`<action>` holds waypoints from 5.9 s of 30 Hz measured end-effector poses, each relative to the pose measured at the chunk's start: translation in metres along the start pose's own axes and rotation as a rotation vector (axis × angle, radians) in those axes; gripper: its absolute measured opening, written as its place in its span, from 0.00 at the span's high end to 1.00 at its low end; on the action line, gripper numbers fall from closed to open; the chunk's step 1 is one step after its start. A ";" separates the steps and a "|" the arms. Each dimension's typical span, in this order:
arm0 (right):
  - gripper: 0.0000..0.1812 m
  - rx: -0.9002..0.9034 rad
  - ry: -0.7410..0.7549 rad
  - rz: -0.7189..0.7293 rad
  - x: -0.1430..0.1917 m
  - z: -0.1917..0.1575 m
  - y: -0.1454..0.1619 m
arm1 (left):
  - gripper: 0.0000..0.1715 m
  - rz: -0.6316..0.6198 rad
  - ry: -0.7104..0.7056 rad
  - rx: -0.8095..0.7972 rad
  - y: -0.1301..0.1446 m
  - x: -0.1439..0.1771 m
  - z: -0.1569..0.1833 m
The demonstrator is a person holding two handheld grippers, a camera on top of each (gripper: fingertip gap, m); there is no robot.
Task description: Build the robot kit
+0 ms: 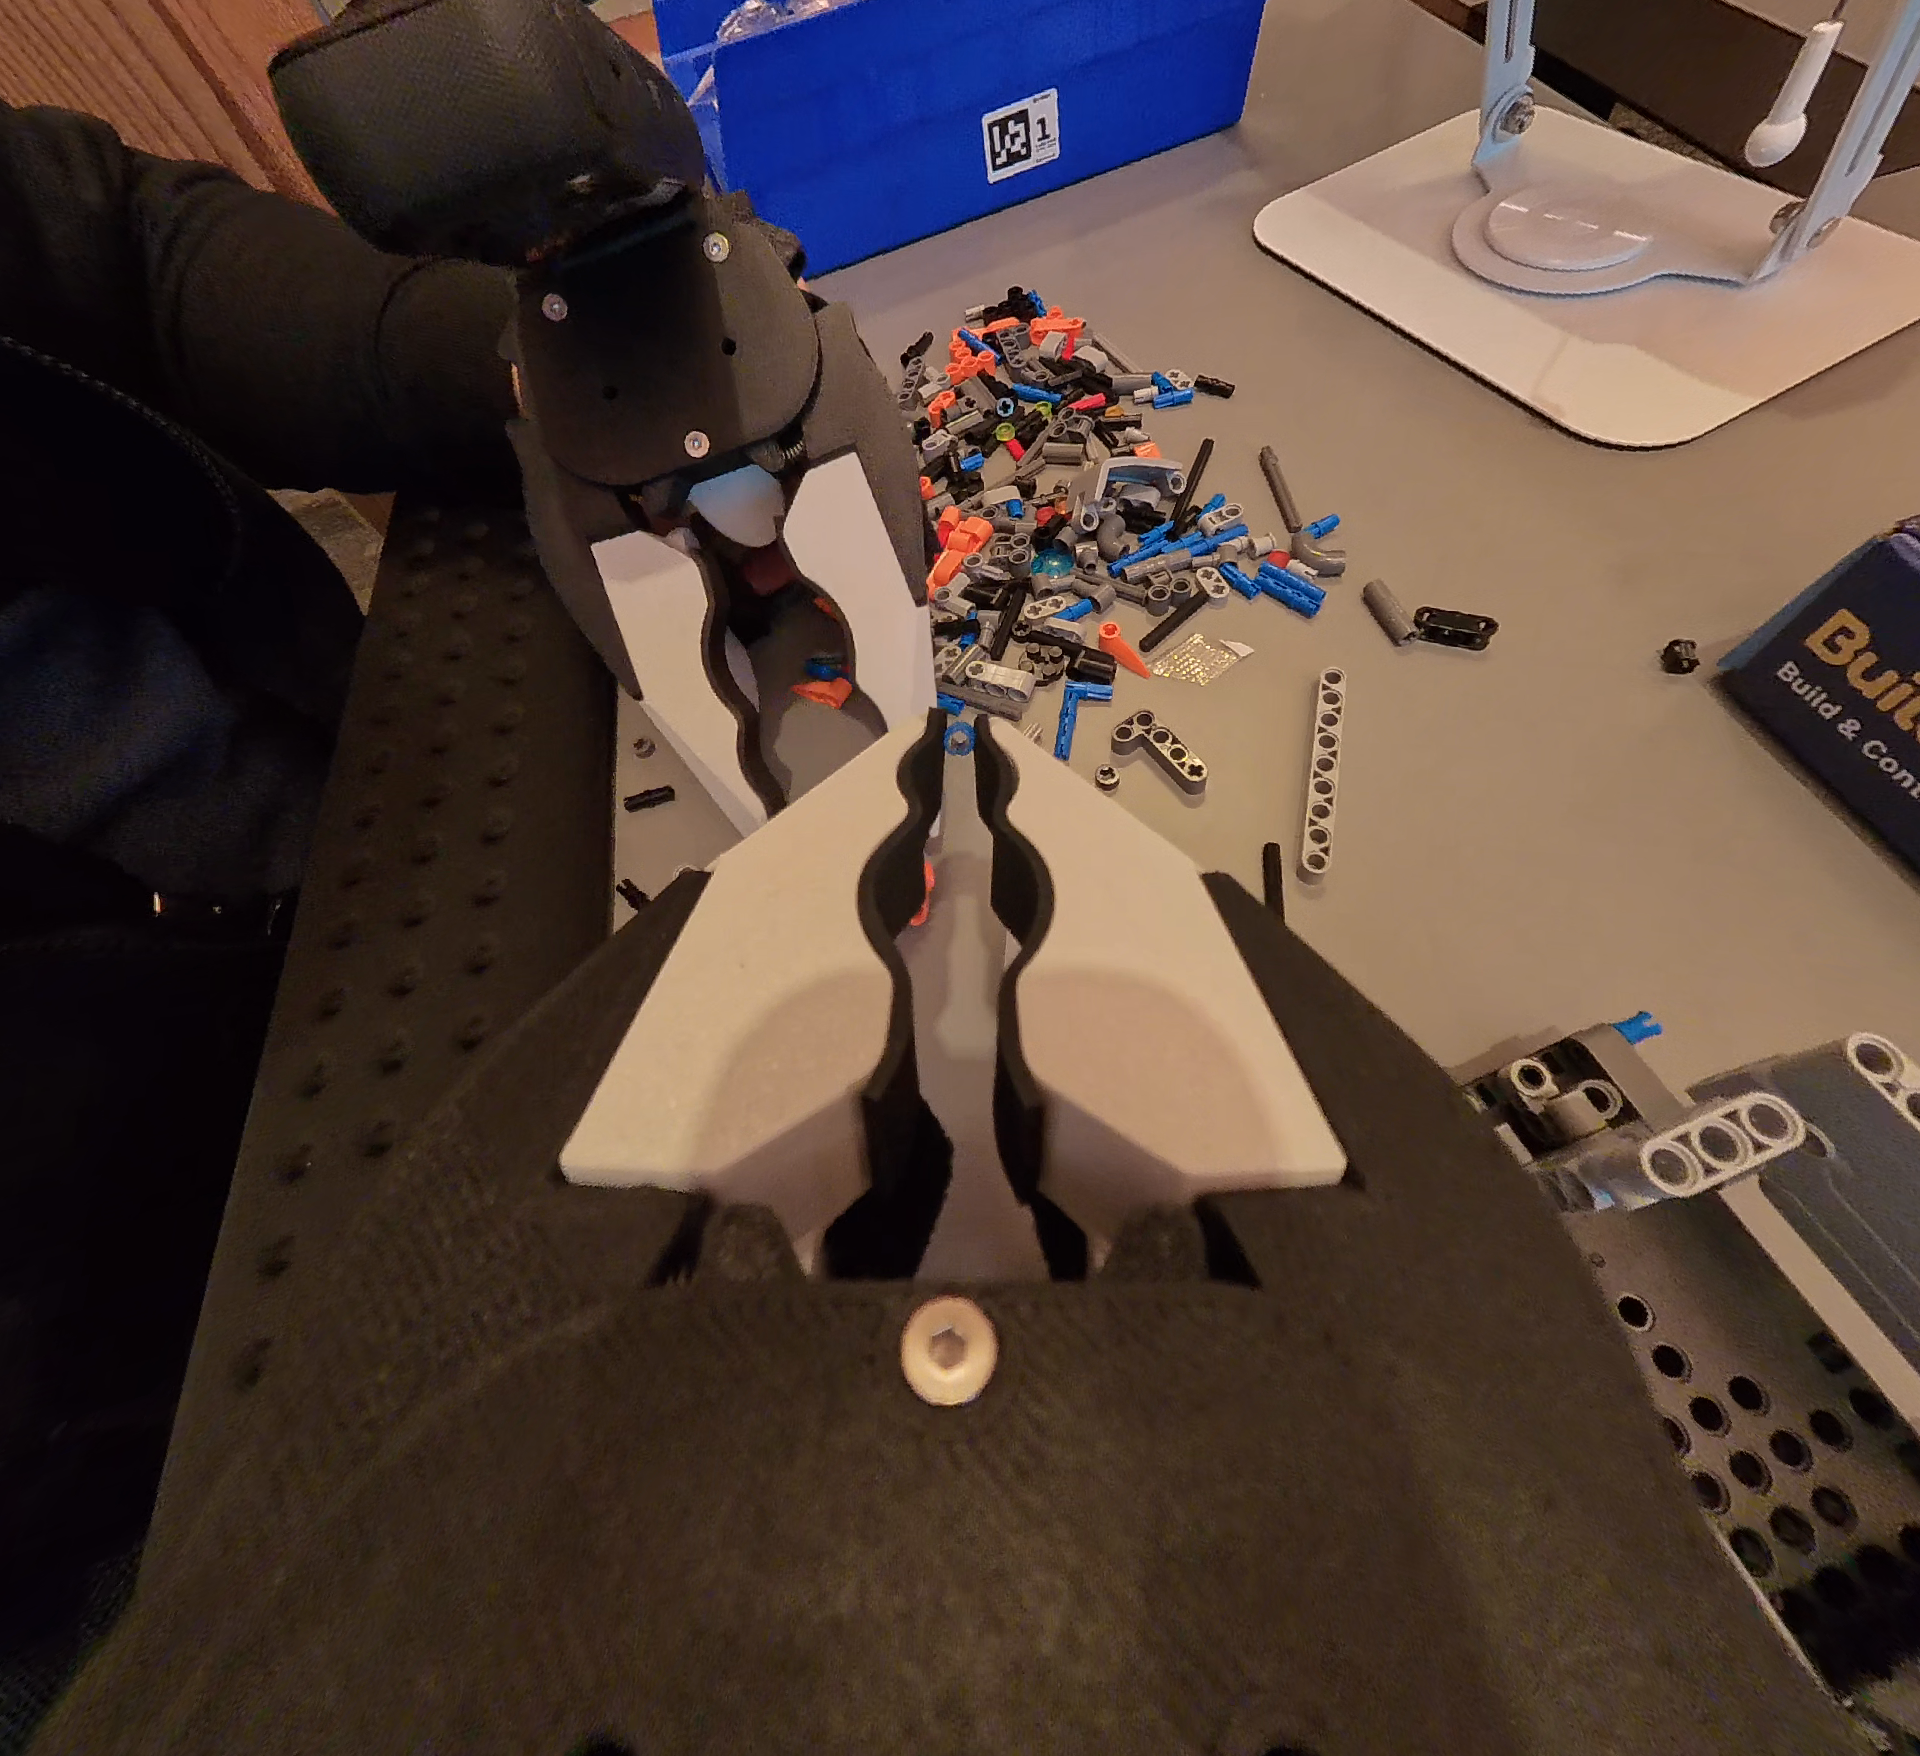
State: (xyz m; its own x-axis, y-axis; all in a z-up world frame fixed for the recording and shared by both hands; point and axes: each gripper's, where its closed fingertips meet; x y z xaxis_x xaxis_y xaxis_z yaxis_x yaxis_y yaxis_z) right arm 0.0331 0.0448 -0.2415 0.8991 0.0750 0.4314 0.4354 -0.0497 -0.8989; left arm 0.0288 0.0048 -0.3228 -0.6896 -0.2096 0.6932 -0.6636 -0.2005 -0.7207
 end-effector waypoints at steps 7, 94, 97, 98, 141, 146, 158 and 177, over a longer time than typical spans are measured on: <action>0.98 0.008 -0.001 -0.017 -0.002 -0.001 0.002 | 0.85 -0.031 -0.018 0.004 0.002 -0.009 -0.001; 0.99 0.046 -0.088 0.302 0.009 -0.028 -0.033 | 0.86 0.626 0.113 0.404 -0.083 0.076 -0.023; 0.99 0.049 -0.086 0.308 0.010 -0.029 -0.034 | 0.86 0.637 0.127 0.418 -0.084 0.077 -0.022; 0.99 0.053 -0.084 0.308 0.010 -0.029 -0.034 | 0.86 0.640 0.128 0.420 -0.084 0.077 -0.022; 0.99 0.036 -0.148 0.363 0.016 -0.037 -0.042 | 0.90 0.729 0.208 0.484 -0.094 0.084 -0.017; 0.98 0.022 -0.161 0.380 0.018 -0.037 -0.044 | 0.90 0.747 0.203 0.487 -0.097 0.086 -0.017; 0.99 -0.077 -0.204 0.404 0.016 -0.035 -0.047 | 0.90 0.767 0.158 0.455 -0.102 0.090 -0.017; 0.98 -0.320 -0.360 0.517 0.020 -0.031 -0.056 | 0.89 0.852 0.192 0.500 -0.110 0.097 -0.021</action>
State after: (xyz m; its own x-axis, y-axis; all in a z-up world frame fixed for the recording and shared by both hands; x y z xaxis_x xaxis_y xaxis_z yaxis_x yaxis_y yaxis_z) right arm 0.0277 0.0178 -0.1798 0.9473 0.2846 -0.1470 -0.0018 -0.4541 -0.8909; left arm 0.0289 0.0267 -0.1766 -0.9419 -0.3216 -0.0966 0.2401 -0.4438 -0.8633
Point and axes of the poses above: each gripper's, where its closed fingertips meet, x back along the fingers, y out of its underside, z = x × y across the jaws, and after that the axes turned 5 degrees about x, right-handed
